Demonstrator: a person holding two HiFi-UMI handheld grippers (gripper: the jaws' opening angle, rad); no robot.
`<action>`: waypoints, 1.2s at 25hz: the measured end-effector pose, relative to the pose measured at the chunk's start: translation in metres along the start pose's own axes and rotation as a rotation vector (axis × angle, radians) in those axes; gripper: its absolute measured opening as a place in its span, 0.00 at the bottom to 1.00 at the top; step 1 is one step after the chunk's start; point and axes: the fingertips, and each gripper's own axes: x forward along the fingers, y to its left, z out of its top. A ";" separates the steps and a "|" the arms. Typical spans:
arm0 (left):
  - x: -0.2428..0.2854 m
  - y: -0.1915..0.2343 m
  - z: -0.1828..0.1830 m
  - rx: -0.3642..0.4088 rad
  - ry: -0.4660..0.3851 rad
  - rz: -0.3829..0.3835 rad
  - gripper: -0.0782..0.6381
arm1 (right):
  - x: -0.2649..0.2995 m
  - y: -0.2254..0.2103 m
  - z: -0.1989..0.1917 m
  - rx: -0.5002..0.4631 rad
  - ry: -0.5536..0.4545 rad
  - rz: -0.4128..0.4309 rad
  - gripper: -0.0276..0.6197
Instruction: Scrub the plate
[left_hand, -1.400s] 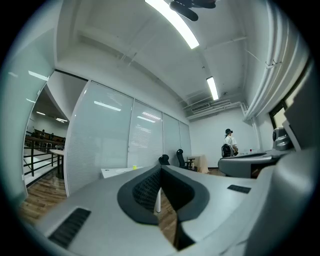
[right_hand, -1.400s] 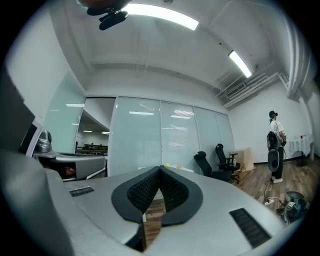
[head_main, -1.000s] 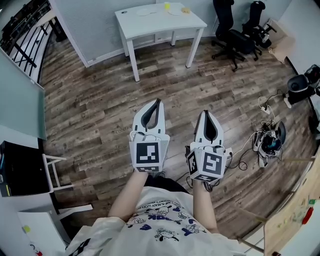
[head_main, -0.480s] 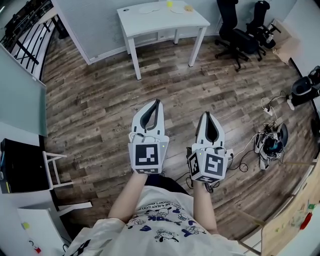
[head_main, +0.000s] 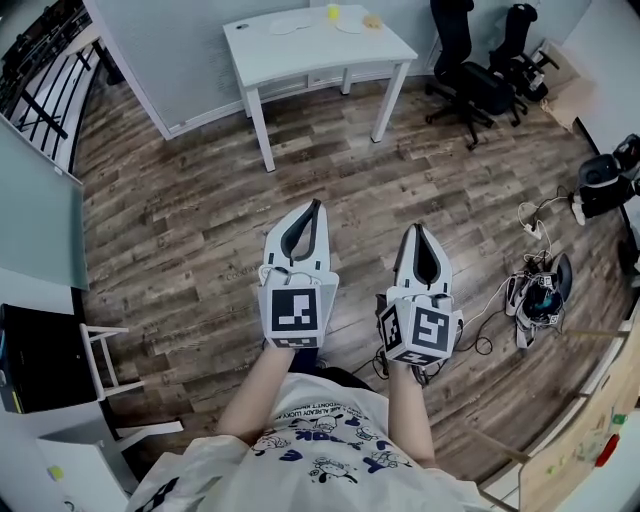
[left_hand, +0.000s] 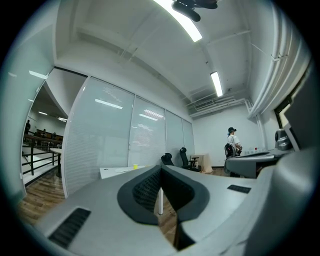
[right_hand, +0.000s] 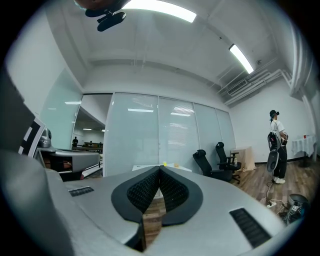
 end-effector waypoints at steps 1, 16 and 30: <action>0.009 0.003 0.001 0.000 -0.003 -0.004 0.14 | 0.009 -0.001 0.000 -0.003 -0.001 -0.001 0.06; 0.138 0.055 0.006 -0.010 -0.006 -0.048 0.14 | 0.141 -0.004 0.006 -0.025 -0.014 -0.026 0.06; 0.191 0.083 -0.007 -0.037 0.023 -0.034 0.14 | 0.198 -0.005 -0.007 -0.009 0.021 -0.020 0.06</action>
